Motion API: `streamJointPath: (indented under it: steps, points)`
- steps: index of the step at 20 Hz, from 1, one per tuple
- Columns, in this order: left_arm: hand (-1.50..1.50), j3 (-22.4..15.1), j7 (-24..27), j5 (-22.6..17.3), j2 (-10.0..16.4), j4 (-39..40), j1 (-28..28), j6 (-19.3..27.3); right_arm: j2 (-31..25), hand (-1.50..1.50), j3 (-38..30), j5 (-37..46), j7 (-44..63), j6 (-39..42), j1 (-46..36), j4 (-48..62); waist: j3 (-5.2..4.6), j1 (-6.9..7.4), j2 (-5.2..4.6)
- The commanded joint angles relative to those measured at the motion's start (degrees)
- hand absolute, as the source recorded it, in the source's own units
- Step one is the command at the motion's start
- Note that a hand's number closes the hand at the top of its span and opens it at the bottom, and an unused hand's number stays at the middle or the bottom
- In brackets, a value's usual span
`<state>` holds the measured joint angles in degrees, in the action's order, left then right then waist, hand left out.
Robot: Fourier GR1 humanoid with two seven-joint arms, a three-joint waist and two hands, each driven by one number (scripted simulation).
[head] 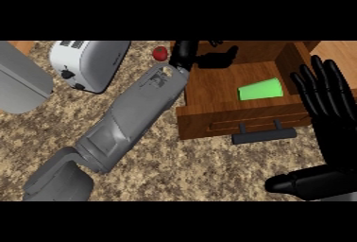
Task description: Pick up the cup, place it into the drawer and close the drawer
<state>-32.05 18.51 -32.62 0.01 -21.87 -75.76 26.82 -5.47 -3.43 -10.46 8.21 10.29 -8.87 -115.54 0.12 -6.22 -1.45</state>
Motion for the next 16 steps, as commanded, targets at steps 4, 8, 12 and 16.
streamJointPath:
  steps: [4, 8, 12, 16]
  points:
    - [-1.50, -0.3, 1.2, -4.0, 0.0, 0.4, -1.9, -0.8, 0.5, -1.50, -0.4, -1.5, -2.4, 1.2, 0.0, 1.4, -0.02, -0.01, -0.24]
    - [-1.50, 0.9, 5.1, -7.9, 0.0, -2.9, -0.7, -1.0, 0.4, -1.50, -1.5, -5.0, -1.6, 2.0, 0.8, -0.3, -0.04, 0.35, 0.09]
    - [-1.50, 2.2, 8.4, -11.5, 0.0, -7.2, 0.7, -2.3, 0.7, -1.50, -1.7, -6.0, -2.7, 3.0, 1.5, 2.6, -0.05, 2.44, 0.63]
    - [-1.50, 5.2, 8.9, -13.2, 0.0, -7.8, 0.5, -4.0, -2.9, -1.50, -5.7, -10.9, 0.5, 4.7, 0.3, 1.0, -0.08, 4.21, 1.05]
